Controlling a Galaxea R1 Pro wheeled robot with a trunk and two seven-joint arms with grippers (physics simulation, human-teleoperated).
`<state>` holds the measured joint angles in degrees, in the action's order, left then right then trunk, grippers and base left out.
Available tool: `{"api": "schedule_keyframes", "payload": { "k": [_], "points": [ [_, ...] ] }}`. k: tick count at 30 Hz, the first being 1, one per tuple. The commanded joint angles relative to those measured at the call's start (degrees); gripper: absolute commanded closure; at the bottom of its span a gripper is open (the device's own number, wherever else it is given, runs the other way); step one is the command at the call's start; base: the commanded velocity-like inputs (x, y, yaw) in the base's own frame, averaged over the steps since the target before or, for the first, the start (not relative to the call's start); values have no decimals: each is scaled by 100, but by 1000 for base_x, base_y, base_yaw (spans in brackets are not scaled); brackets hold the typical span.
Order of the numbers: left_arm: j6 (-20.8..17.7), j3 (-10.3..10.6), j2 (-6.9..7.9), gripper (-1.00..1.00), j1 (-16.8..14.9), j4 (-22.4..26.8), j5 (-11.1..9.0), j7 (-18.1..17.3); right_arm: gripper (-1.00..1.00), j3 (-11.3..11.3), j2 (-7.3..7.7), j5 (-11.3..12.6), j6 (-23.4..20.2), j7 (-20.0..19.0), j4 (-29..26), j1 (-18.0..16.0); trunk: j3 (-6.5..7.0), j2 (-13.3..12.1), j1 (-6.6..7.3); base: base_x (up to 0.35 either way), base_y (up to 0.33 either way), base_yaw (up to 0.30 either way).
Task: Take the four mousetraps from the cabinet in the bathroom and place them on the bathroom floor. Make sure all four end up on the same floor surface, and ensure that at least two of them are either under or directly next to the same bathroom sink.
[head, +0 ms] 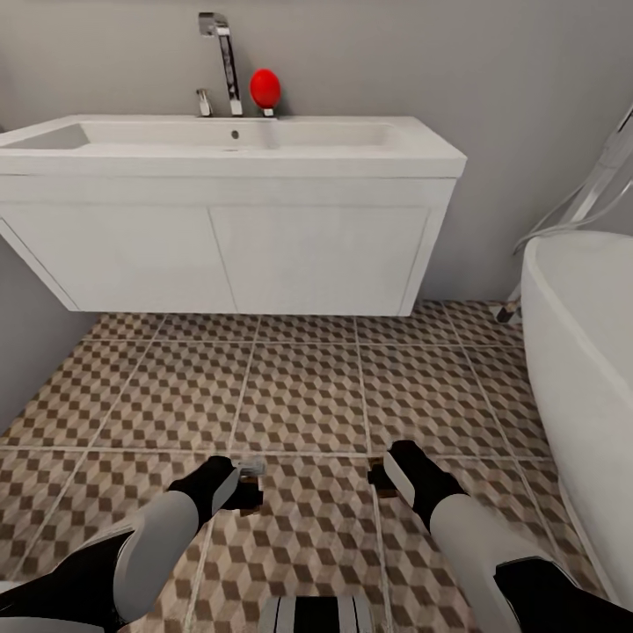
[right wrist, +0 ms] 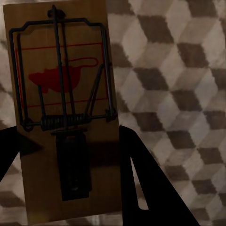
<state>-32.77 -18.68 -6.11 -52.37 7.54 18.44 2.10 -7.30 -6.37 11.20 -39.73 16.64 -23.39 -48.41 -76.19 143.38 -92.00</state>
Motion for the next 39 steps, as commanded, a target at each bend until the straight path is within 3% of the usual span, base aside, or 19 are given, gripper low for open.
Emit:
{"api": "schedule_keyframes", "payload": {
  "k": [1, 5, 9, 15, 22, 39],
  "points": [
    [-29, -48, -5, 100, -1, 11, 28, 15, 100, -44, 4, 78, -18, 59, -7, -2, -37, 3, -1, 0, 0, 0],
    [-28, -48, -5, 100, -1, 11, 28, 15, 100, -44, 4, 76, -18, 59, -7, -2, -163, 9, -11, 0, 0, 0],
    [-28, -45, -1, 100, -1, 11, 28, 18, 100, -44, 4, 76, -18, 59, -7, -2, -201, 9, -11, 0, 0, 0],
    [-28, -41, -1, 100, -1, 11, 28, 11, 100, -44, 4, 62, -7, 59, -7, 34, -226, 9, -11, 0, 0, 0],
    [-28, -42, 0, 100, -1, 11, 28, 10, 100, -50, 4, 37, 347, 73, -7, 67, -228, 9, -11, 18, 0, 0],
    [-28, -40, 1, 100, -1, 11, 28, 14, 100, -52, 4, 32, 422, 77, -7, 77, -228, 9, -11, 301, 92, 0]
  ]
}}
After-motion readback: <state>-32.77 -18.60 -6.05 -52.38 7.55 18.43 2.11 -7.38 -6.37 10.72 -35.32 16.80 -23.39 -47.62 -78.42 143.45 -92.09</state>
